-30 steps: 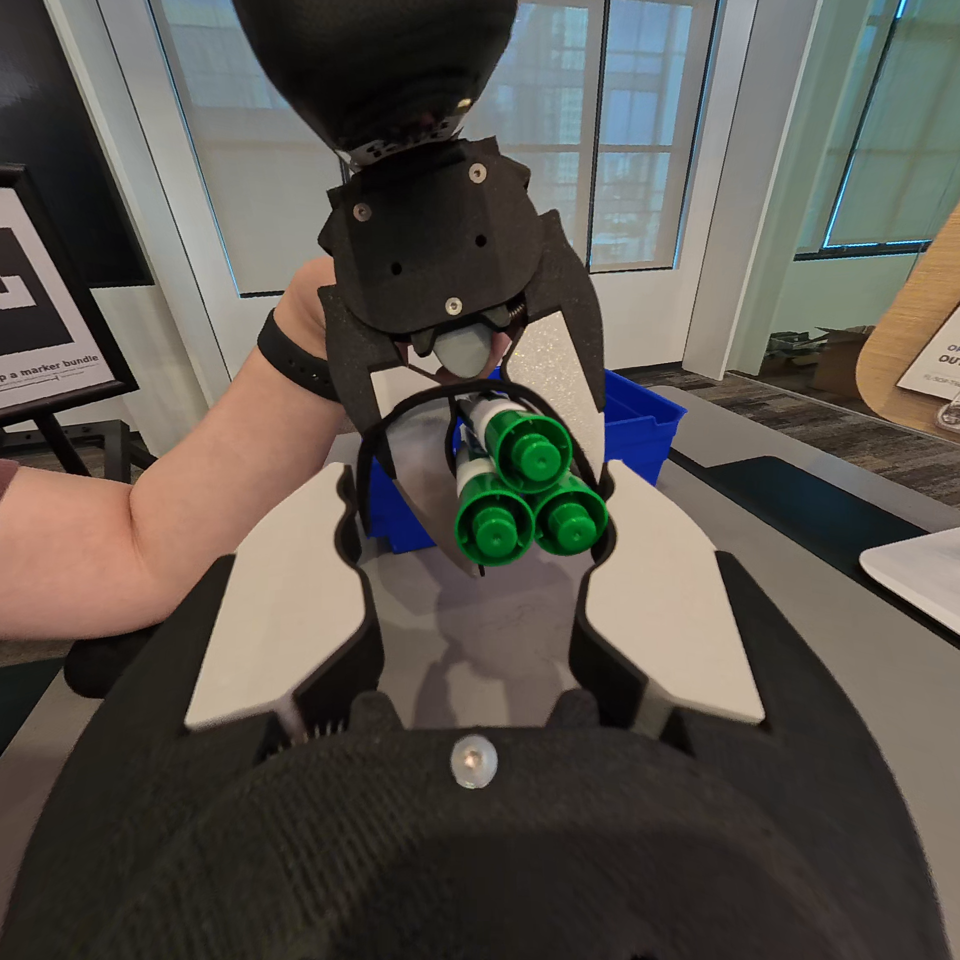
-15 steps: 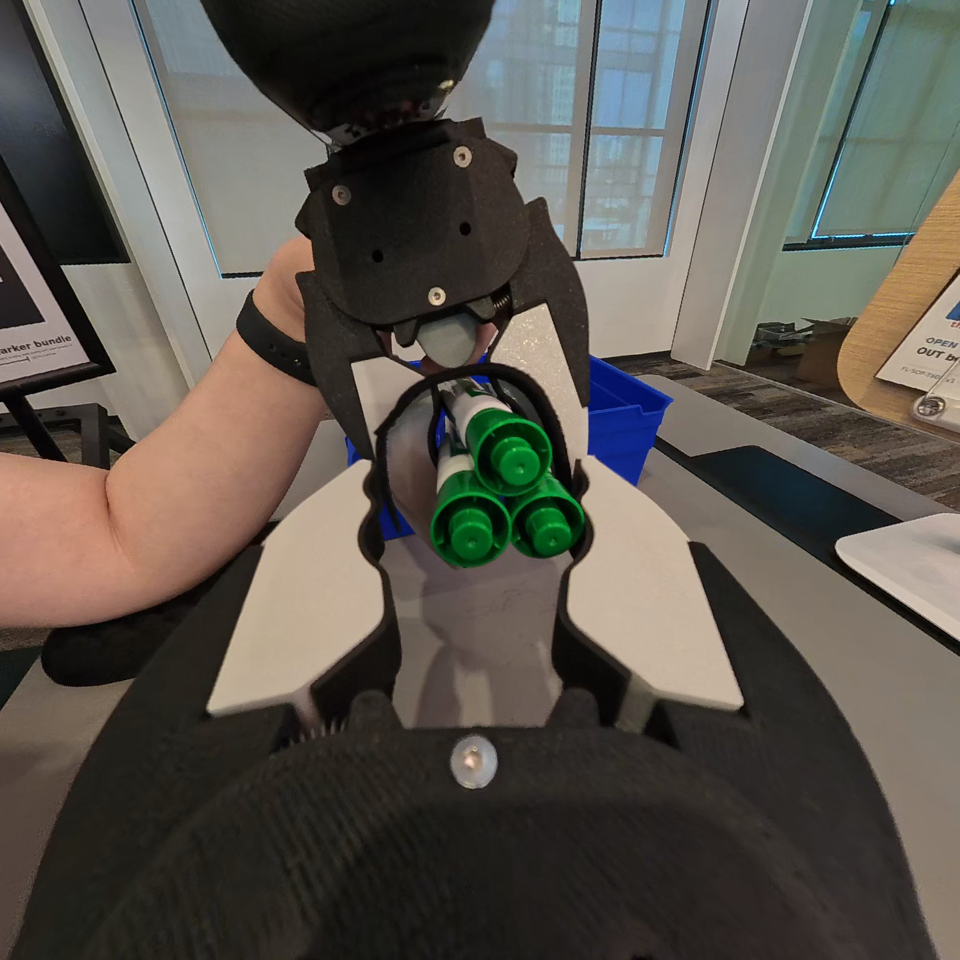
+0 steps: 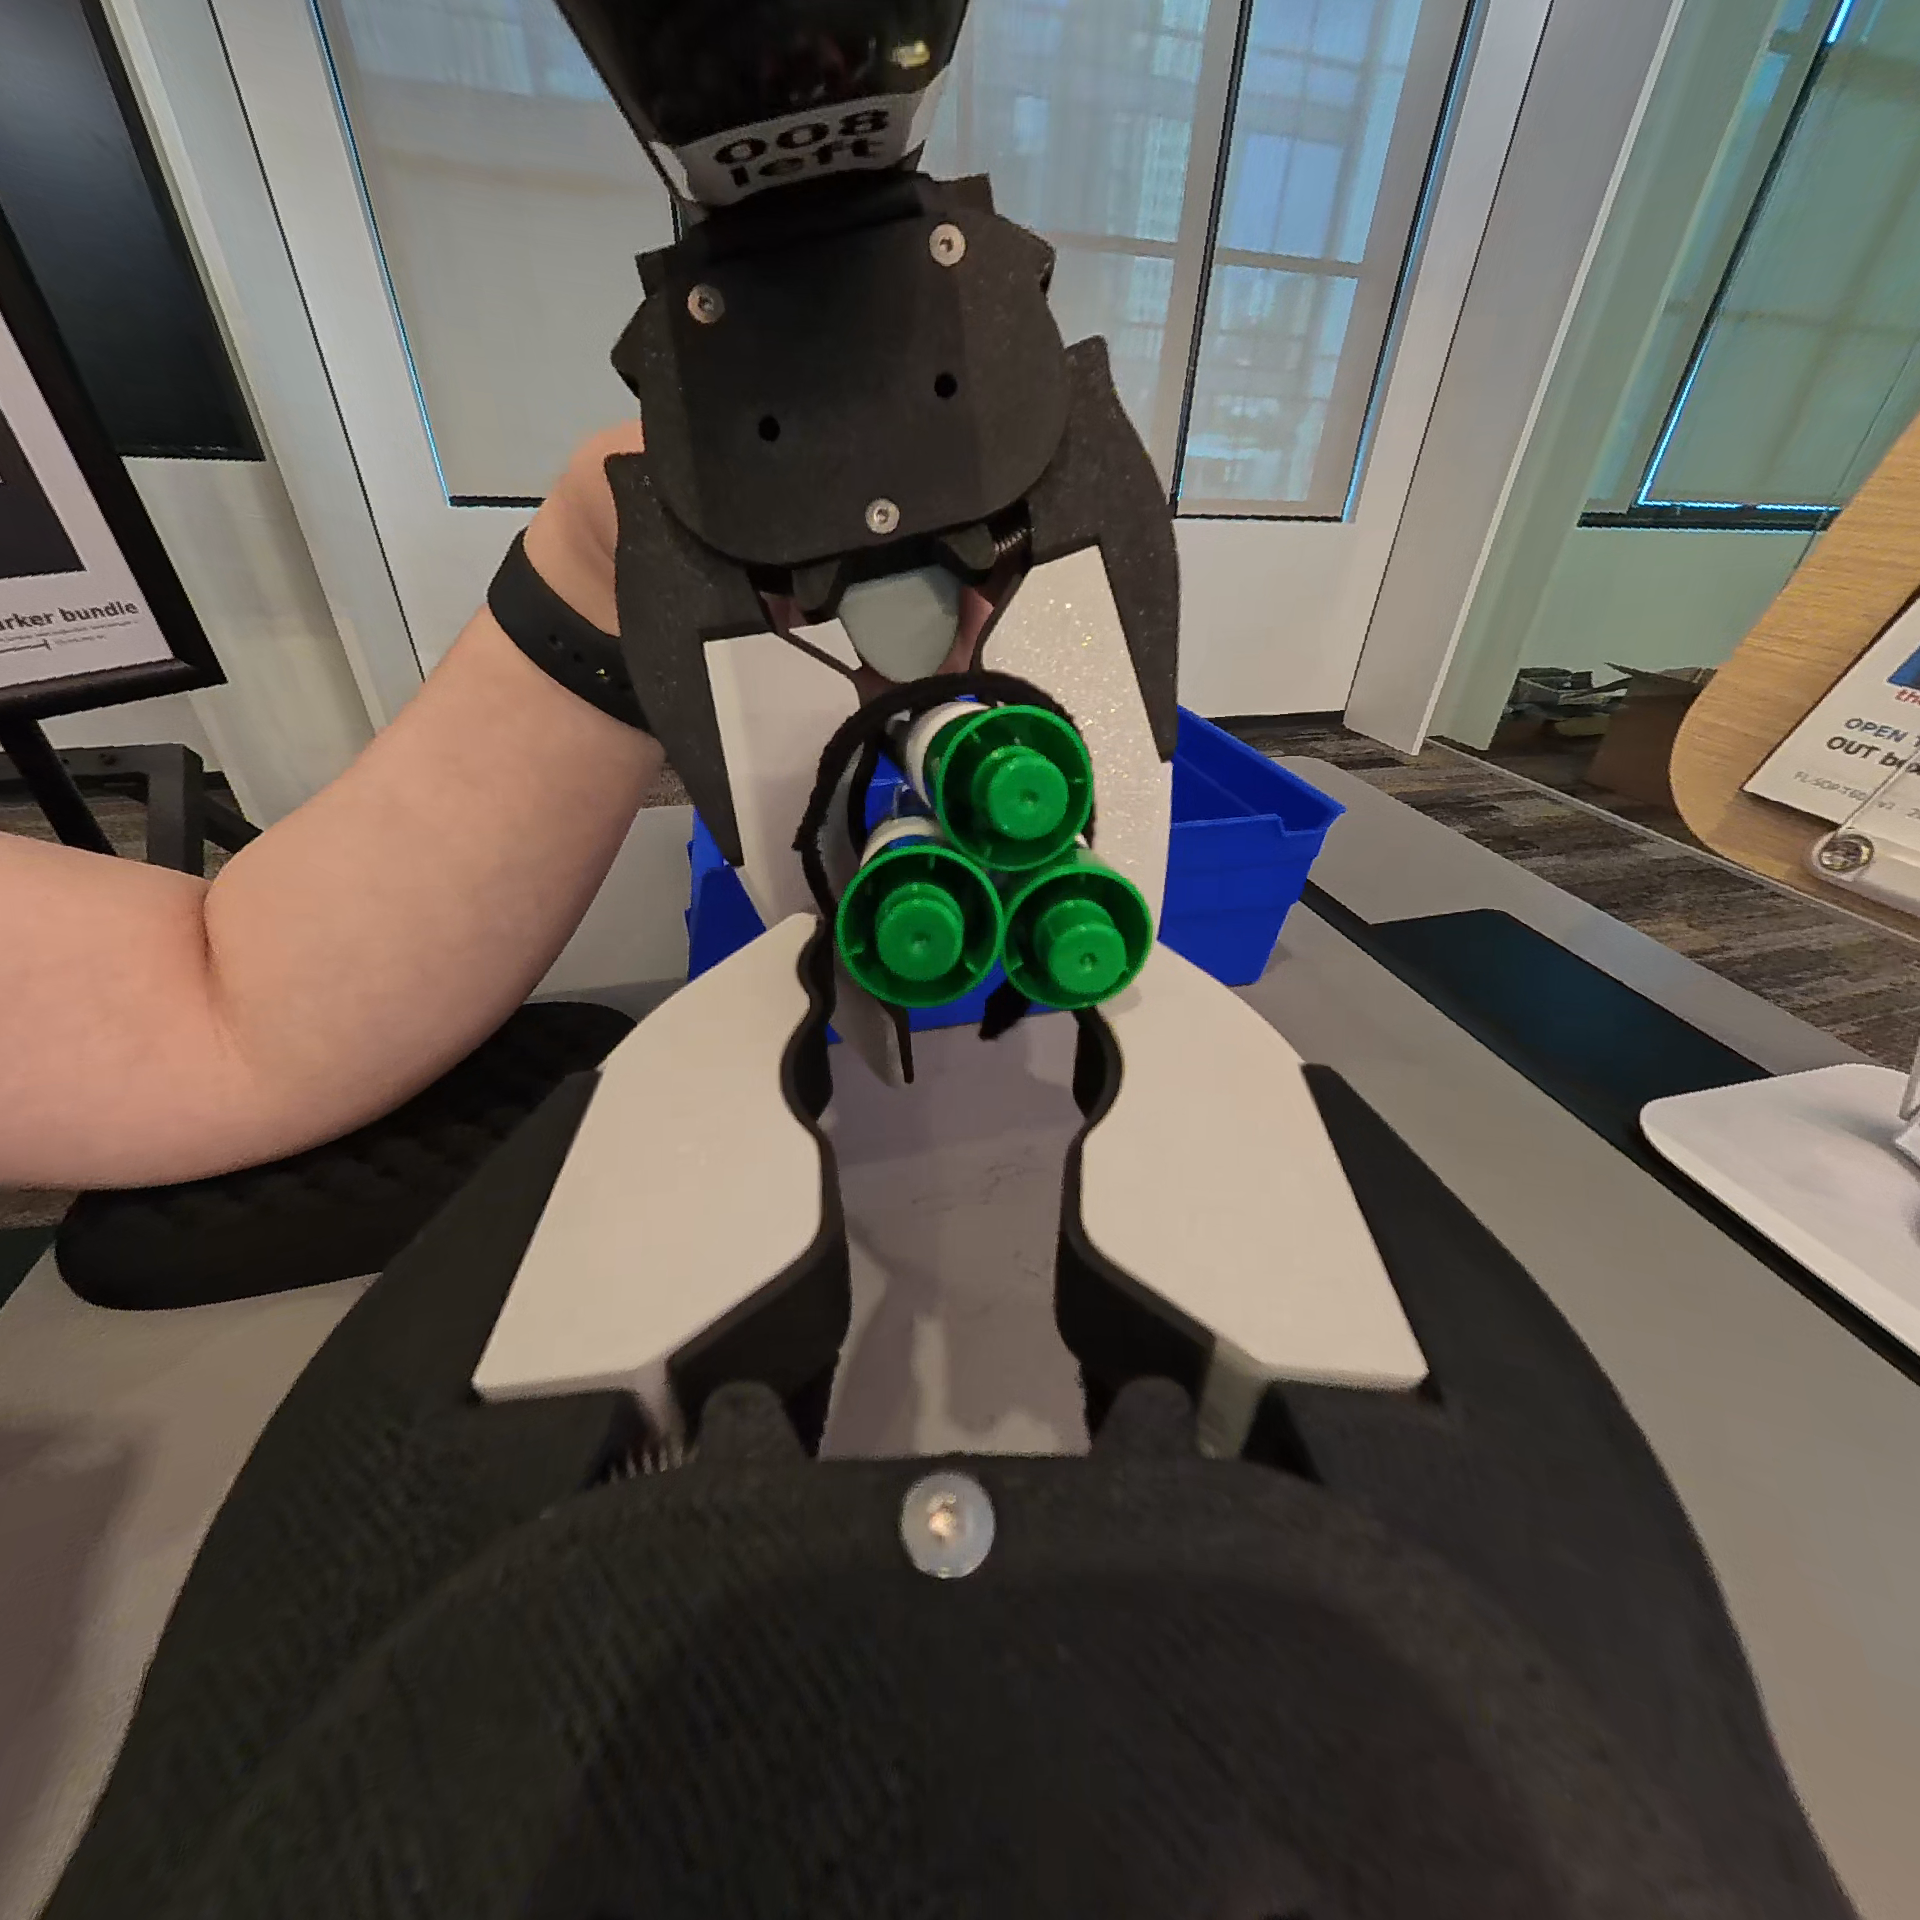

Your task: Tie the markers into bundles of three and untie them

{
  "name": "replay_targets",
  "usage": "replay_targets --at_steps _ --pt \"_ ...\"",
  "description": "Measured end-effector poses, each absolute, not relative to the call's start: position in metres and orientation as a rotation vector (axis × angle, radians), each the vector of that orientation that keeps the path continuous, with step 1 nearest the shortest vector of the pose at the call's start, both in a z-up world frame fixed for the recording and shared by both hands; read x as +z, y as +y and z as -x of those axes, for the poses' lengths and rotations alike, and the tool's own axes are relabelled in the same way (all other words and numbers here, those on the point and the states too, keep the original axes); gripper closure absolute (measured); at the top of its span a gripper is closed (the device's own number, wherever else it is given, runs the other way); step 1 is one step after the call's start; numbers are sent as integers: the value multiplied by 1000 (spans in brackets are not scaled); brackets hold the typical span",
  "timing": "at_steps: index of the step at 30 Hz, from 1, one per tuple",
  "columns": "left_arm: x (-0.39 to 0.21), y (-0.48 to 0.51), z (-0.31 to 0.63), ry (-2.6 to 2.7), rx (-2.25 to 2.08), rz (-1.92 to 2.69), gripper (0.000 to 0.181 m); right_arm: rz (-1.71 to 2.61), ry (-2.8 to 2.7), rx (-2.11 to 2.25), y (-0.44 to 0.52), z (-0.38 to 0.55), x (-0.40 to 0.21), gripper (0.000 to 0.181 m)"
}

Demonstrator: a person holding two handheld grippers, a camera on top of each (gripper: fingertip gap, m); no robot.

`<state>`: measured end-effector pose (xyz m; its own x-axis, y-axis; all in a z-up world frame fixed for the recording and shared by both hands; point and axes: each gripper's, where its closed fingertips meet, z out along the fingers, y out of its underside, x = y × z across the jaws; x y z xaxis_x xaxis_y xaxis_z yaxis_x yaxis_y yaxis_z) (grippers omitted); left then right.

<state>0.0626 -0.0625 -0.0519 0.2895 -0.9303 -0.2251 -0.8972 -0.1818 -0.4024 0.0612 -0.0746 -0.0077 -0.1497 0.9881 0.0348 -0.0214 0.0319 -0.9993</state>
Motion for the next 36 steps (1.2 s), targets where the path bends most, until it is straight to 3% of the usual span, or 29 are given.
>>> replay_targets --at_steps 36 --pt "-49 -57 -64 1638 -40 2060 140 970 -1387 1282 -73 -68 -2 130"
